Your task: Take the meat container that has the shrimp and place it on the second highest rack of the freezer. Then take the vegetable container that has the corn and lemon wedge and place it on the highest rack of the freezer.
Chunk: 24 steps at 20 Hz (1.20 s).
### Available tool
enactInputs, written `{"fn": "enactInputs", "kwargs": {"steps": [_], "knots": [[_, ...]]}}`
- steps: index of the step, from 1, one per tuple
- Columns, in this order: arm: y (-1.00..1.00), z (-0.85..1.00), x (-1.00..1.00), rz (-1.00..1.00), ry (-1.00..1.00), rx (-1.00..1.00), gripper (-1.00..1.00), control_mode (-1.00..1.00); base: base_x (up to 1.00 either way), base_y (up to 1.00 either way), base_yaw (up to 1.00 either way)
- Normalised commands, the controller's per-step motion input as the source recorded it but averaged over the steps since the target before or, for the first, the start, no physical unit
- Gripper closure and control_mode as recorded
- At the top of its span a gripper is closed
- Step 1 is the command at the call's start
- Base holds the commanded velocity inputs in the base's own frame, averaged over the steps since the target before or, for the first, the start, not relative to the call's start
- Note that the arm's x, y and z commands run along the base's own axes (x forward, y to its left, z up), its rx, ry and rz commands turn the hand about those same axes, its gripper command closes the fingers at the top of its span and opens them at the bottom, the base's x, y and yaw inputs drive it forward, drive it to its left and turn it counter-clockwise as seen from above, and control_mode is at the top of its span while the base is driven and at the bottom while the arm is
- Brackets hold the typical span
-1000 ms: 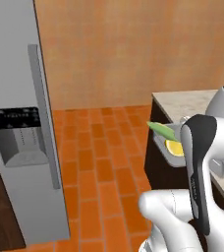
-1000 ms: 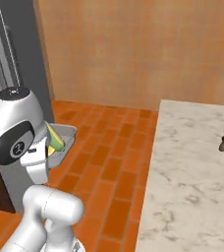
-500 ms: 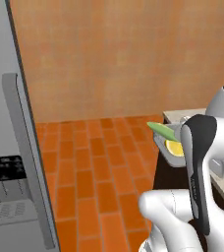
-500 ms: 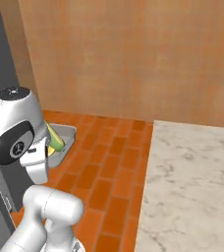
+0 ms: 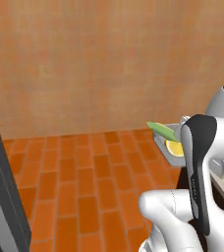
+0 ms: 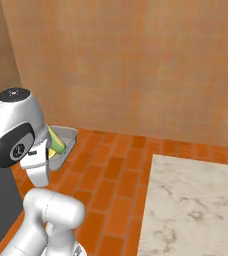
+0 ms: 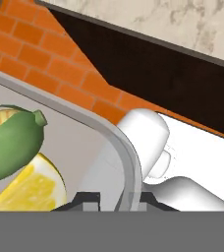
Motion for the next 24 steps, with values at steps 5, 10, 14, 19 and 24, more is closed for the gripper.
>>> {"fn": "enactInputs", "kwargs": {"steps": [5, 10, 14, 19, 24], "knots": [[0.00, 0.00, 0.00, 0.00, 0.00, 0.00, 1.00, 1.00, 1.00, 0.00, 0.19], [0.00, 0.00, 0.00, 0.00, 0.00, 0.00, 1.00, 1.00, 0.97, 0.00, 0.50], [0.00, 0.00, 0.00, 0.00, 0.00, 0.00, 1.00, 1.00, 0.61, 0.02, 0.75], [0.00, 0.00, 0.00, 0.00, 0.00, 0.00, 1.00, 1.00, 0.43, 0.00, 0.87], [0.00, 0.00, 0.00, 0.00, 0.00, 0.00, 1.00, 1.00, 0.57, 0.00, 0.87]]}}
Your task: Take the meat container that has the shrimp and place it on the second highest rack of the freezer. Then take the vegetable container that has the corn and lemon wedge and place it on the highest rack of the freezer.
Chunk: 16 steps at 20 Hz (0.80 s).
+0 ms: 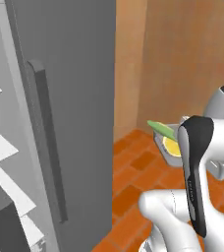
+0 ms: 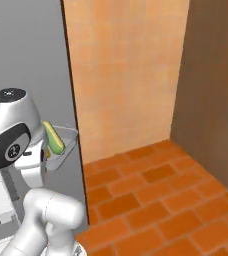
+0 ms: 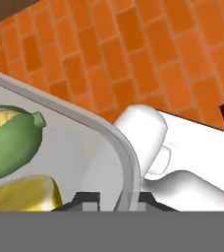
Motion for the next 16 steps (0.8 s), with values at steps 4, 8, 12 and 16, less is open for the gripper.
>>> {"fn": "enactInputs", "kwargs": {"steps": [4, 8, 12, 16], "knots": [[0.00, 0.00, 0.00, 0.00, 0.00, 0.00, 1.00, 1.00, 0.39, 0.00, 0.84], [0.00, 0.00, 0.00, 0.00, 0.00, 0.00, 1.00, 1.00, 0.05, 0.00, 0.85], [0.00, 0.00, 0.00, 0.00, 0.00, 0.00, 1.00, 1.00, 0.00, 0.00, 0.80], [0.00, 0.00, 0.00, 0.00, 0.00, 0.00, 1.00, 1.00, 0.21, 0.00, 0.64]]}}
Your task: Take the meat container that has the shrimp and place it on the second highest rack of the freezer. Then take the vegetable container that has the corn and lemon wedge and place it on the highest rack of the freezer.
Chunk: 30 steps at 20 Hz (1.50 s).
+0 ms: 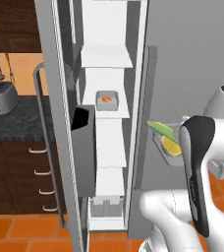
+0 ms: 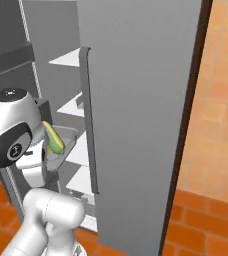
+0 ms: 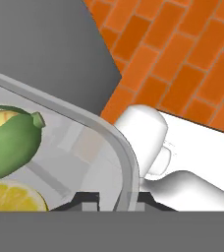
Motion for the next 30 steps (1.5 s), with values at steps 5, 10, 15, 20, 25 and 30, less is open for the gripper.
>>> {"fn": "enactInputs", "kwargs": {"steps": [5, 10, 15, 20, 25, 30], "knots": [[0.00, 0.00, 0.00, 0.00, 0.00, 0.00, 1.00, 1.00, 0.70, 0.01, 0.38], [0.00, 0.00, 0.00, 0.00, 0.00, 0.00, 1.00, 1.00, 0.66, 0.35, 0.14], [0.72, 0.55, 0.03, 0.01, -0.09, 0.00, 1.00, -1.00, 0.00, 0.00, 0.00], [0.48, 0.53, 0.52, -0.04, -0.04, 0.00, 1.00, -1.00, 0.00, 0.00, 0.00], [0.15, 0.27, 0.93, -0.16, -0.06, 0.00, 1.00, -1.00, 0.00, 0.00, 0.00], [0.00, 0.20, 0.63, -0.20, -0.16, 0.00, 1.00, -1.00, 0.00, 0.00, 0.00]]}}
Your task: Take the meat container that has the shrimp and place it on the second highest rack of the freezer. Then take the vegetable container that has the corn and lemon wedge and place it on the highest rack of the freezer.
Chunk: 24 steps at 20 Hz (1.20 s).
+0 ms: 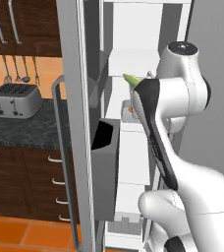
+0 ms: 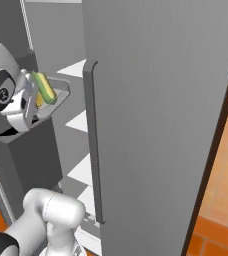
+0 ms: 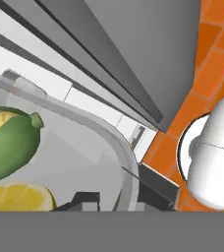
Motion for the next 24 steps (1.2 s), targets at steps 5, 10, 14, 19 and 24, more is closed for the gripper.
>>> {"fn": "enactInputs", "kwargs": {"steps": [5, 10, 14, 19, 24], "knots": [[0.00, 0.13, 0.82, -0.07, -0.17, 0.00, 1.00, -1.00, 0.00, 0.00, 0.00], [0.00, 0.24, 0.94, 0.00, -0.14, 0.00, 1.00, -1.00, 0.00, 0.00, 0.00], [0.00, 0.16, 1.00, 0.00, -0.06, 0.00, 1.00, -1.00, 0.00, 0.00, 0.00], [-0.08, 0.06, 1.00, -0.08, 0.00, 0.00, 1.00, -1.00, 0.00, 0.00, 0.00], [-0.22, 0.01, 1.00, -0.18, 0.00, 0.00, 1.00, -1.00, 0.00, 0.00, 0.00]]}}
